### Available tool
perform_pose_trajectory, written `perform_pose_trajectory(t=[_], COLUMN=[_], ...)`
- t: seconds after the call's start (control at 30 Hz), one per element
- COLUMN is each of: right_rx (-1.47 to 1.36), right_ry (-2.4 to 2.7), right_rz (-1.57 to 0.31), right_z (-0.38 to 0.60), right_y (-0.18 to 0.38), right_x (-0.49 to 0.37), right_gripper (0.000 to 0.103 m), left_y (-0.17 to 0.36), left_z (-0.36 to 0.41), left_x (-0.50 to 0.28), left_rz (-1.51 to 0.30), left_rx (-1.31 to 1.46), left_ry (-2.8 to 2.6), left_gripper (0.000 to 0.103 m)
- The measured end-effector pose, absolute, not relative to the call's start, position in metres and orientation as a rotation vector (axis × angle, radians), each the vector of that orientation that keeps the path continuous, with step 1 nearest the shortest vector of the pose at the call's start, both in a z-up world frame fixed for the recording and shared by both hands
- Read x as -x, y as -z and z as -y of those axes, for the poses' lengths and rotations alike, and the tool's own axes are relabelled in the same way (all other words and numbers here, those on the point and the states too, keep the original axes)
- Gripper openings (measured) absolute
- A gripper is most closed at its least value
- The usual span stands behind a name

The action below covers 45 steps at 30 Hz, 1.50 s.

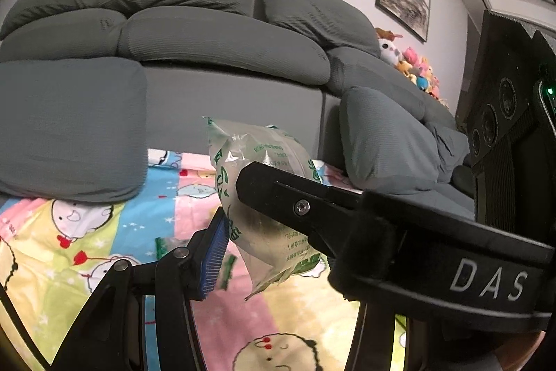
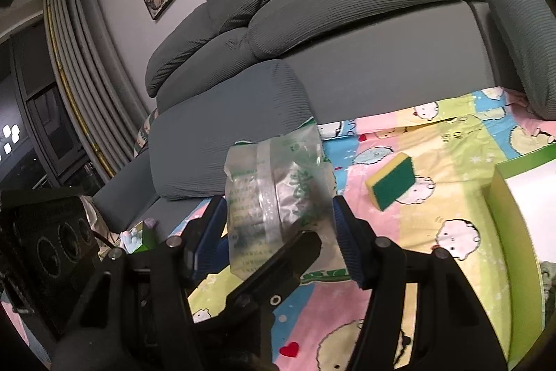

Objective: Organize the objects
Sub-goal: 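Carry the plastic bag with the right gripper over the white box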

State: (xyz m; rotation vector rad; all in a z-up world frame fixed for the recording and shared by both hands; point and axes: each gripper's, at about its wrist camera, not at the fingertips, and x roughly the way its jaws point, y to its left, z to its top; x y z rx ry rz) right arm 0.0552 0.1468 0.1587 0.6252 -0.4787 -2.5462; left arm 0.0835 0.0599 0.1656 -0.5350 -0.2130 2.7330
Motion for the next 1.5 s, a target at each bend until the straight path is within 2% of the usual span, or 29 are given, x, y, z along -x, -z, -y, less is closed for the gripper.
perform_pose_trajectory(t=[0.47, 0.97, 1.5], right_rx=[-0.610, -0.662, -0.793], right_ry=[2.639, 2.698, 2.740], right_rz=[0.547, 0.745, 0.898], right_z=[-0.220, -0.289, -0.331], right_y=[-0.165, -0.146, -0.122], right_x=[-0.079, -0.093, -0.090], right_gripper=[0.062, 0.062, 0.062], left_y=[-0.180, -0.173, -0.153], left_z=[-0.139, -0.209, -0.253], left_x=[-0.087, -0.082, -0.067], left_rz=[0.099, 0.013, 0.004], left_rx=[0.522, 0.575, 0.694], left_ry=[-2.633, -2.527, -2.422], left_gripper=[0.053, 0.053, 0.053])
